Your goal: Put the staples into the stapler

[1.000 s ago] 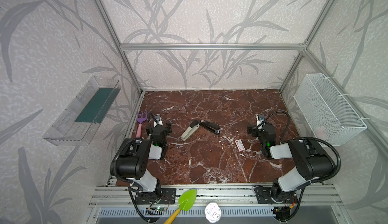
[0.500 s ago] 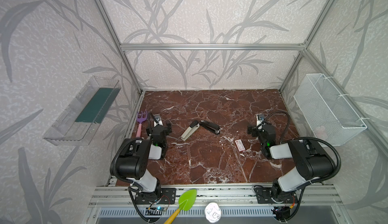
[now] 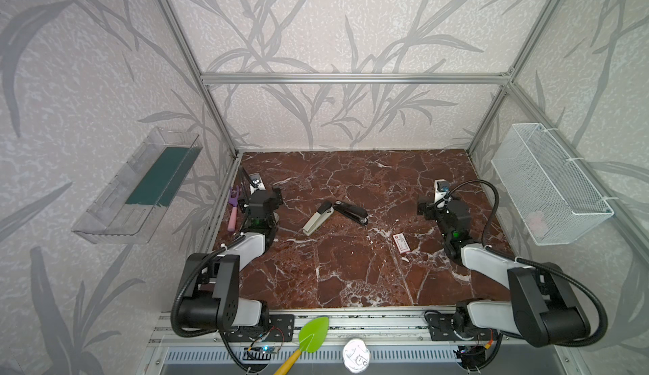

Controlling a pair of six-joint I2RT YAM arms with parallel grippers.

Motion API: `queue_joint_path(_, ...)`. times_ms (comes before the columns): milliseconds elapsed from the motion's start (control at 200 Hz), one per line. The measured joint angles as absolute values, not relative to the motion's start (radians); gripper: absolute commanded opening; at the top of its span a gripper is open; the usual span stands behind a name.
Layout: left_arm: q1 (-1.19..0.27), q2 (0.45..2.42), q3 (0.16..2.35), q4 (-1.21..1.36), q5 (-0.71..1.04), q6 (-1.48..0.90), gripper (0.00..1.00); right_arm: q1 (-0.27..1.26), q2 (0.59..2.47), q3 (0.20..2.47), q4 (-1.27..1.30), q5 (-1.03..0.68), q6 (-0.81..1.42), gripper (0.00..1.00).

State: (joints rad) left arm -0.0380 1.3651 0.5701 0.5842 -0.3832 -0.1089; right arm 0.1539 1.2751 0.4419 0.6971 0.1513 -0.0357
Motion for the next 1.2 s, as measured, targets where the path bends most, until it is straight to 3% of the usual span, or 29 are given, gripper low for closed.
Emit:
queue_joint_path(180,0.034,1.224,0.589,0.407,-0.271,-0.379,0.99,0.125,1.117,0.507,0.469,0.135,0.264,0.99)
queue_joint_path(265,0.084,1.196,0.591,0.367,-0.135,-0.5,0.99,0.074,1.078,0.501,0.451,0.041,0.407,0.83)
queue_joint_path(415,0.092,1.198,0.641,0.25,0.104,-0.605,0.92,0.063,1.071,0.468,0.454,-0.109,0.549,0.75)
queue_joint_path(550,0.069,1.196,0.668,0.175,0.277,-0.661,0.87,0.102,1.085,0.571,0.242,-0.193,0.535,0.61)
queue_joint_path(695,-0.011,1.175,0.651,0.101,0.373,-0.685,0.85,0.212,1.161,0.767,0.057,-0.222,0.456,0.61)
queue_joint_path(855,-0.135,1.147,0.64,0.02,0.388,-0.682,0.83,0.348,1.279,0.883,-0.083,-0.217,0.358,0.69)
queue_joint_path(1200,-0.237,1.133,0.555,-0.039,0.376,-0.683,0.81,0.525,1.643,1.135,-0.286,-0.211,0.213,0.68)
